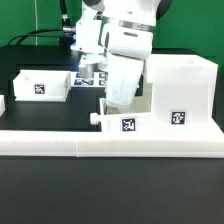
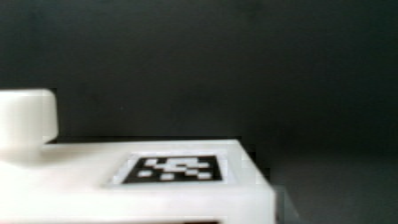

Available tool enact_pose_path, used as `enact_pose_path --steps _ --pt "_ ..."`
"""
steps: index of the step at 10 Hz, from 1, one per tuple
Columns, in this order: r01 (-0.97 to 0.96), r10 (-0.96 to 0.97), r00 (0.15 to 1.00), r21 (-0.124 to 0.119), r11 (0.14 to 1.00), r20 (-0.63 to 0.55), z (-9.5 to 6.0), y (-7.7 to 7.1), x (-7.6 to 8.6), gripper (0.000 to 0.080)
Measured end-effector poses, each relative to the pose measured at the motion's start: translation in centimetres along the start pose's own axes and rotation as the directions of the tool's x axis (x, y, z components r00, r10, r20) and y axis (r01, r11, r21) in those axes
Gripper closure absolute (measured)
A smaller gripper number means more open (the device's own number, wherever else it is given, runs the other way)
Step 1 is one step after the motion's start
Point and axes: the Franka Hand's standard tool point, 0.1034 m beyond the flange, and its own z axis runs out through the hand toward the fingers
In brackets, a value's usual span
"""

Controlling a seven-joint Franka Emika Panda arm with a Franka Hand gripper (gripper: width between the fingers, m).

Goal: Assemble drawer

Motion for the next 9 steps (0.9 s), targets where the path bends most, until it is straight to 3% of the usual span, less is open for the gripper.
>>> enact_pose_path --steps 9 --pt "-0.079 0.079 0.997 -0.001 0.997 0.0 -0.04 -0.02 0.1 0.075"
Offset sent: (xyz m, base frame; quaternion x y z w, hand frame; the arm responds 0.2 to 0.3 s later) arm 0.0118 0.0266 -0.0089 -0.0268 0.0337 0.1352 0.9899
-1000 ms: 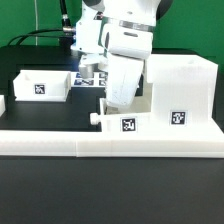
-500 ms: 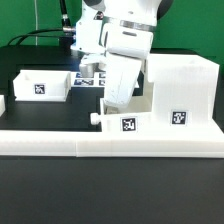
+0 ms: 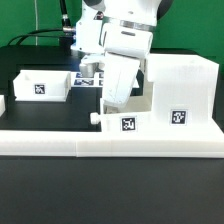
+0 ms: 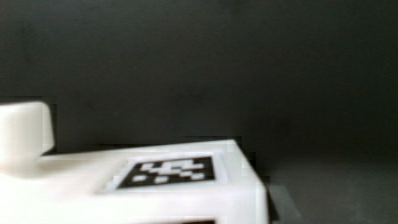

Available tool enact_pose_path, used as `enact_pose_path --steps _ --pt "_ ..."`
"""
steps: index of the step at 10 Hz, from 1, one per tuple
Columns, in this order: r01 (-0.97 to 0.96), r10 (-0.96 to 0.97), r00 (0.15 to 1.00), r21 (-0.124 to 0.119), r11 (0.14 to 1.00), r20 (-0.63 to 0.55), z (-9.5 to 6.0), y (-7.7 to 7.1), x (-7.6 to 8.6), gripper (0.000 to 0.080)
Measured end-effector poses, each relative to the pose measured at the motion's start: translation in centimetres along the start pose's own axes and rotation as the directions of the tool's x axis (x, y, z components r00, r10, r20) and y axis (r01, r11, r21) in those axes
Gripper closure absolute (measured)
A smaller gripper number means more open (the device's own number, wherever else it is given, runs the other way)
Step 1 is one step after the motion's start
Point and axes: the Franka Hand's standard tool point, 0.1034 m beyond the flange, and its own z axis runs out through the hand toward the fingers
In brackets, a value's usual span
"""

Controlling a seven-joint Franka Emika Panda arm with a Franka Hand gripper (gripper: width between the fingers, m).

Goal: Assemble drawer

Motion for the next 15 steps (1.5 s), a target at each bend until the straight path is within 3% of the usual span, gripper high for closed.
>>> enact_pose_path --steps 1,3,4,5,6,9,11,12,13,15 --pt "-0.001 0.001 1.0 0.001 1.0 0.001 0.0 0.0 -0.1 0.075" --pt "0.006 -0.006 1.0 0.012 1.0 0.014 -1.0 0.2 -0.4 0.0434" --pt "0.006 -0.006 1.0 0.02 1.0 0.022 -1.4 0.3 -0.7 0.0434" --pt "0.004 -0.005 0.999 0.027 1.0 0.033 -2.0 0.5 -1.3 0.0252" --pt "0.0 -0.001 0.999 0.028 1.0 0.038 -2.7 0.8 -1.7 0.0182" --pt "0.006 -0.008 0.998 0.035 0.999 0.058 -5.0 1.4 -2.6 0.0156" --pt "0.109 -0.113 0.991 0.06 0.992 0.069 -6.2 1.4 -5.4 0.0151" --pt "0.157 -0.163 0.984 0.081 0.984 0.073 -6.3 1.3 -7.0 0.0151" --pt "0.192 -0.199 0.977 0.085 0.978 0.072 -6.5 1.5 -7.9 0.0151" --pt "0.193 -0.199 0.978 0.089 0.977 0.065 -6.4 1.4 -8.1 0.0151"
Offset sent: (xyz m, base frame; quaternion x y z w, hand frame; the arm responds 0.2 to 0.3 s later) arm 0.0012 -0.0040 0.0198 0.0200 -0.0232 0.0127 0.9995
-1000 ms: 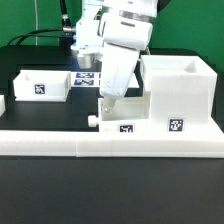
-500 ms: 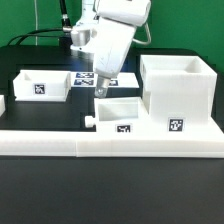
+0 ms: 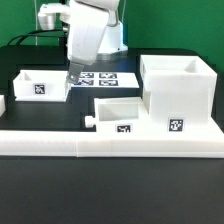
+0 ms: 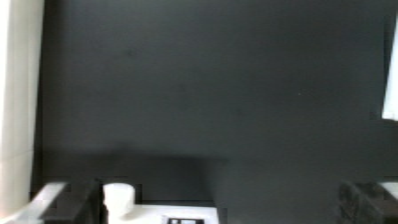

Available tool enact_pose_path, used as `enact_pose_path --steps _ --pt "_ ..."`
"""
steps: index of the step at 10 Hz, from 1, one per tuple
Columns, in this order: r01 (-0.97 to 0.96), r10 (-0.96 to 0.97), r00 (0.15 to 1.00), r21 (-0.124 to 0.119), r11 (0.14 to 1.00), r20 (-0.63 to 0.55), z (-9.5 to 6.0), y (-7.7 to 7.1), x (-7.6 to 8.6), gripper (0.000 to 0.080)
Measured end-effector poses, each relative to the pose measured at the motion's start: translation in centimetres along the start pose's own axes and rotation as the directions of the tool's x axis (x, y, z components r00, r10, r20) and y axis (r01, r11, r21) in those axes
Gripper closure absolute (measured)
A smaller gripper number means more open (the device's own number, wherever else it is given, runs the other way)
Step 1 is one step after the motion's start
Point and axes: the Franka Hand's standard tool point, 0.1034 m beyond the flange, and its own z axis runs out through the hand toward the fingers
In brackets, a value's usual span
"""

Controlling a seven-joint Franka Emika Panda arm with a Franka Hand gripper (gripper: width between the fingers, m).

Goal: Assemble drawer

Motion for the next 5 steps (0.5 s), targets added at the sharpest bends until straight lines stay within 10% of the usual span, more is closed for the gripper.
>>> enact_pose_path --steps 5 --pt "0.042 -0.038 0.991 0.029 0.999 -0.13 2.2 0.1 -1.0 0.0151"
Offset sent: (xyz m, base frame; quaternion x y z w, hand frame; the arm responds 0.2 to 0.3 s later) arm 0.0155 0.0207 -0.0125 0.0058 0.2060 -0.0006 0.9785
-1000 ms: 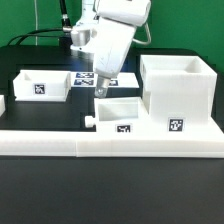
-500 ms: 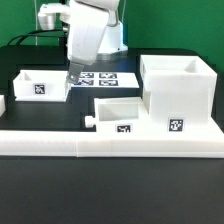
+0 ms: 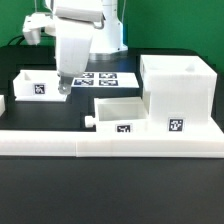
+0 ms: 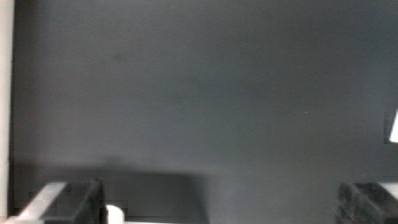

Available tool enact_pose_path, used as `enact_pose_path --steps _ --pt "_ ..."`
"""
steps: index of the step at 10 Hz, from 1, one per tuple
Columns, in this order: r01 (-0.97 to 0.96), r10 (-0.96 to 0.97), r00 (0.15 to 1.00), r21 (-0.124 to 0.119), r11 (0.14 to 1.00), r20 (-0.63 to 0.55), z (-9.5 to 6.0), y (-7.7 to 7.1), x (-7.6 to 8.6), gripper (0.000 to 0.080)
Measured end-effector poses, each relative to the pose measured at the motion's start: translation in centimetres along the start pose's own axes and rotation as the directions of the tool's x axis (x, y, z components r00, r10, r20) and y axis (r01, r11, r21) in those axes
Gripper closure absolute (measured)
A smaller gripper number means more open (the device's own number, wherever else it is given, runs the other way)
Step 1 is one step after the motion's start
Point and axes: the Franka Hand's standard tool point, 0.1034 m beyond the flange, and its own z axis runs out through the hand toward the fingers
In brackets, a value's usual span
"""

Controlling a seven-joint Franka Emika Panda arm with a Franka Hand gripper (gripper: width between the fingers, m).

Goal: Assemble drawer

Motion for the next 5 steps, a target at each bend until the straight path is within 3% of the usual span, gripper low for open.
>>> enact_pose_path --steps 3,5 --pt "-0.031 0.032 0.995 0.009 0.999 -0.095 0.7 -0.9 0.2 0.0151" --pt "-0.028 0.031 0.994 0.024 0.999 -0.102 1.2 -1.1 1.8 0.0151"
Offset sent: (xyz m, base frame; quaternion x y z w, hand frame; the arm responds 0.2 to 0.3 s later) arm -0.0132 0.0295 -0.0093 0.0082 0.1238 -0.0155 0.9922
